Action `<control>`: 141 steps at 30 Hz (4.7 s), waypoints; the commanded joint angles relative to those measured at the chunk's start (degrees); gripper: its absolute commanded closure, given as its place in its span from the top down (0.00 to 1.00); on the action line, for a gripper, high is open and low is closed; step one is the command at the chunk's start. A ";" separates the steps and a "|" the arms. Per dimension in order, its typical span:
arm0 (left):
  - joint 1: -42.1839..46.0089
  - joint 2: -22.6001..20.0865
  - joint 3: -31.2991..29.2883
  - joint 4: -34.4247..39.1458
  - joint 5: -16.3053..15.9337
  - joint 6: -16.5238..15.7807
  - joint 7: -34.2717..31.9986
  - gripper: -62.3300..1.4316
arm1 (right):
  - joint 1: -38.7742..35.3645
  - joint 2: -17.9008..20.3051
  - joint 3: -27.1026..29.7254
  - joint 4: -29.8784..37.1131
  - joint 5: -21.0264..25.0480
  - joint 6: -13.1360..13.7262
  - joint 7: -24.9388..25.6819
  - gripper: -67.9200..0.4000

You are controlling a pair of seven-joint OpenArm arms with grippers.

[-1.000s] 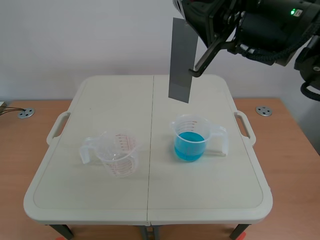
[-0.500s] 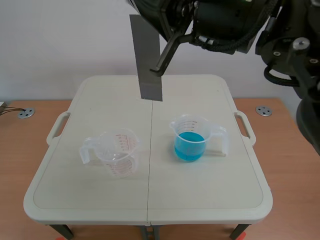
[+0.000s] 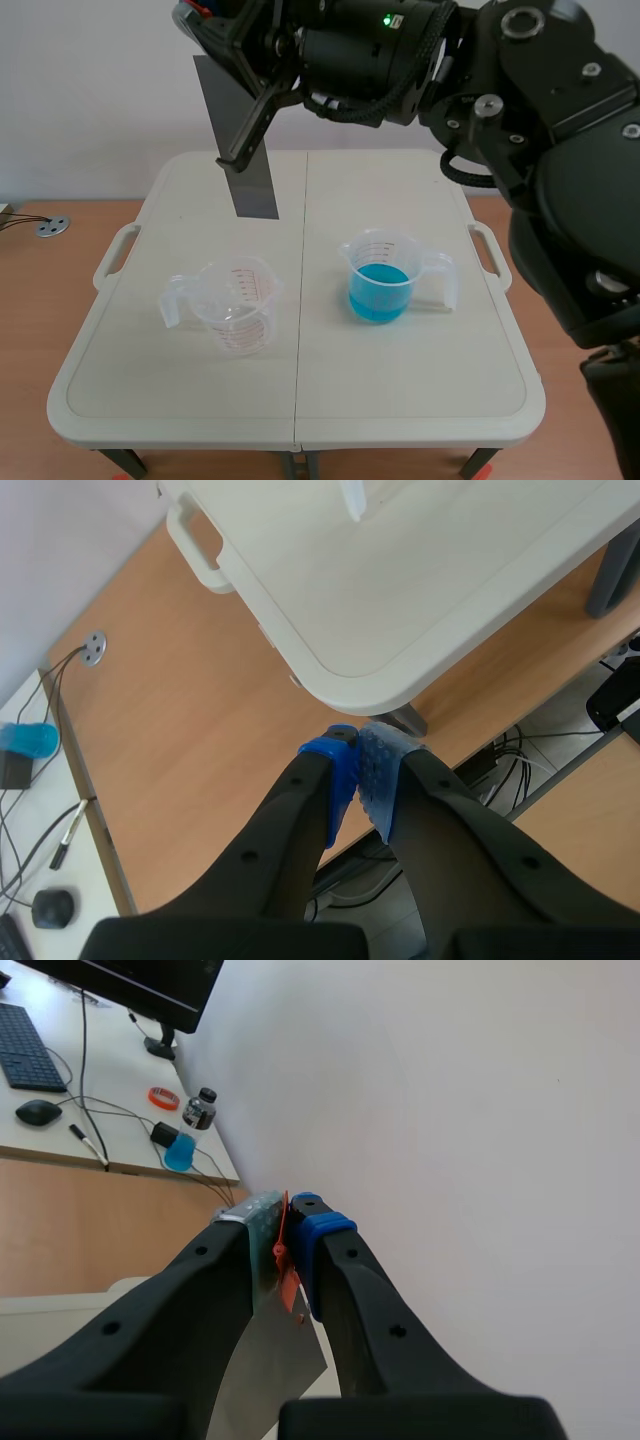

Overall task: Hold the metal plate by the orange handle, dip it into the blue solution, take it out and point at it, then put the plate back in the beaker on the left.
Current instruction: 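Put the plate into the left beaker, then return to the home posture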

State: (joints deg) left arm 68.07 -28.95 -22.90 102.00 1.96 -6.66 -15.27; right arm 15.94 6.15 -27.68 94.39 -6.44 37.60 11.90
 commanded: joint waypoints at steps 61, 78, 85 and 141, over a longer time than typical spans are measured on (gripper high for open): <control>0.15 0.50 0.17 0.72 0.24 -0.37 1.38 0.07 | 3.10 -3.02 -6.47 -18.32 0.79 -0.72 4.31 0.03; 0.15 0.52 0.17 0.72 0.24 -0.50 1.40 0.07 | 3.08 -4.76 -6.54 -28.02 0.81 1.07 7.41 0.03; 0.15 0.50 0.17 0.72 0.24 -0.52 1.79 0.07 | 3.08 -4.72 -6.91 -29.88 0.59 1.42 7.34 0.03; -15.58 0.48 1.01 0.72 -5.20 -4.66 2.10 1.00 | -15.50 12.09 8.90 2.84 27.56 0.11 -9.75 0.98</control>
State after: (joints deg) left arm 53.12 -28.73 -22.46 102.00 -2.31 -11.18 -12.97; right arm 0.71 17.76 -19.35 97.06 20.12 37.93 1.34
